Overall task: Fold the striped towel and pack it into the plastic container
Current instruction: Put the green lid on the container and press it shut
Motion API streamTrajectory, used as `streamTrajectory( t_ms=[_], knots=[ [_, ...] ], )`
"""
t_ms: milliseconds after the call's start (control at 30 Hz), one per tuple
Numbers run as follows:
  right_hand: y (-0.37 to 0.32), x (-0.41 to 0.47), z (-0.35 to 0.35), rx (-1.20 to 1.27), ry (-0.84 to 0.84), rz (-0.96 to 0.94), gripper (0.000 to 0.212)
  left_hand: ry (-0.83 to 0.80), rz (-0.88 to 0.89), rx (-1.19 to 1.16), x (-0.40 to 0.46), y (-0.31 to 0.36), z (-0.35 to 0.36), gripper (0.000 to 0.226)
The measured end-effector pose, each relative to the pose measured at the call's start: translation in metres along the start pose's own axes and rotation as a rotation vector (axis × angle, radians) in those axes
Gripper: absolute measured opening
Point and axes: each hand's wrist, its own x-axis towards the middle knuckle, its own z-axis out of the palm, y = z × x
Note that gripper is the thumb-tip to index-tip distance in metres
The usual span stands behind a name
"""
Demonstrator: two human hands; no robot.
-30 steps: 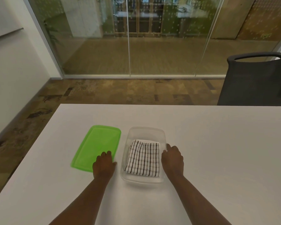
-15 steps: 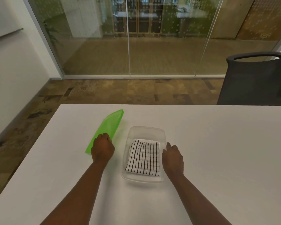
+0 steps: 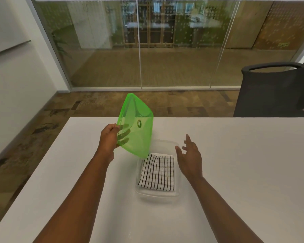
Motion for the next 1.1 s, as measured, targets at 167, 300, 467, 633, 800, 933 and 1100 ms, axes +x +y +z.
streamTrajectory(
  t_ms=[167,300,467,633,800,933,1100],
  knots=[
    [-0.013,0.006,0.001,0.338,-0.117,0.245,0.065,-0.169,-0.084,-0.122,-0.010,-0.003,-0.002,0.029],
    [-0.018,0.009,-0.003,0.901,-0.229,0.630,0.059,-0.370,-0.171,-0.165,-0.022,-0.011,0.003,0.029],
    [-0.012,0.005,-0.009,1.017,-0.104,0.724,0.035,-0.512,-0.213,0.011,-0.027,-0.021,0.001,0.026],
    [-0.006,-0.009,-0.003,0.918,-0.089,0.741,0.031,-0.418,-0.265,0.097,-0.035,-0.038,0.017,0.037],
    [0.000,-0.022,0.013,0.409,0.051,0.601,0.034,-0.341,-0.162,0.281,-0.048,-0.059,0.035,0.050],
    [0.004,-0.024,0.014,0.360,0.010,0.549,0.040,-0.262,-0.124,0.381,-0.051,-0.076,0.037,0.049],
    [0.010,-0.027,0.024,0.329,-0.056,0.539,0.038,-0.187,-0.165,0.436,-0.046,-0.100,0.032,0.048]
  ],
)
